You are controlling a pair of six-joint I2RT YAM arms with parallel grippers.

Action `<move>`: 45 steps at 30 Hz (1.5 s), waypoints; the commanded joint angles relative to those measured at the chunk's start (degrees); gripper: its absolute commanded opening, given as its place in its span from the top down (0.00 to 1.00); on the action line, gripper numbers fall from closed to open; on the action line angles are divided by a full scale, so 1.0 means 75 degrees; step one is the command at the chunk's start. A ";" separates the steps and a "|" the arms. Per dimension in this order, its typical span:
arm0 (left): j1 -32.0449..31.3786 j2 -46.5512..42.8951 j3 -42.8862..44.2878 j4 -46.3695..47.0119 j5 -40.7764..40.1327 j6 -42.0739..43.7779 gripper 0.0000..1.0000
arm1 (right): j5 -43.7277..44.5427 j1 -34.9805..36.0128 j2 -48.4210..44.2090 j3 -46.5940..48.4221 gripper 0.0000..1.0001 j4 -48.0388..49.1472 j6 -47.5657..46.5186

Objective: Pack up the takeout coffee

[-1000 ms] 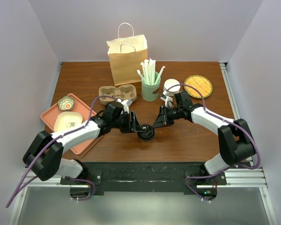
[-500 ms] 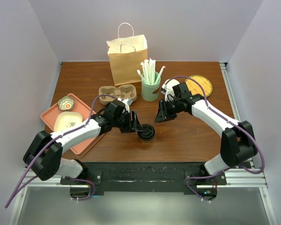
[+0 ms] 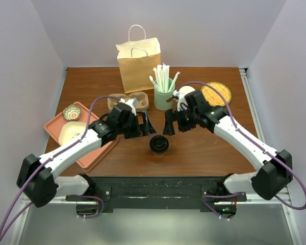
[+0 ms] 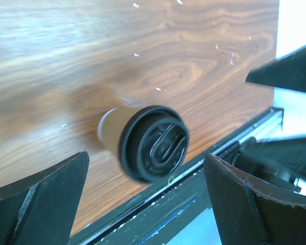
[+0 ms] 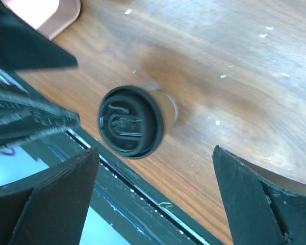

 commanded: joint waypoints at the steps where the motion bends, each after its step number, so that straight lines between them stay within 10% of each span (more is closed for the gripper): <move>1: -0.0022 -0.1199 0.0025 -0.1293 -0.1553 -0.0023 0.00 | 0.1506 0.1262 0.0046 0.0361 0.02 0.0097 0.0593; 12: 0.0001 -0.3641 -0.0211 -0.3357 -0.4097 -0.0692 0.00 | 0.2692 0.2483 0.1288 0.0947 0.02 0.0179 0.0865; 45: 0.0001 -0.3442 0.0023 -0.3241 -0.4062 -0.0058 0.00 | 0.5775 0.2053 0.1630 0.0855 0.30 -0.1333 0.1346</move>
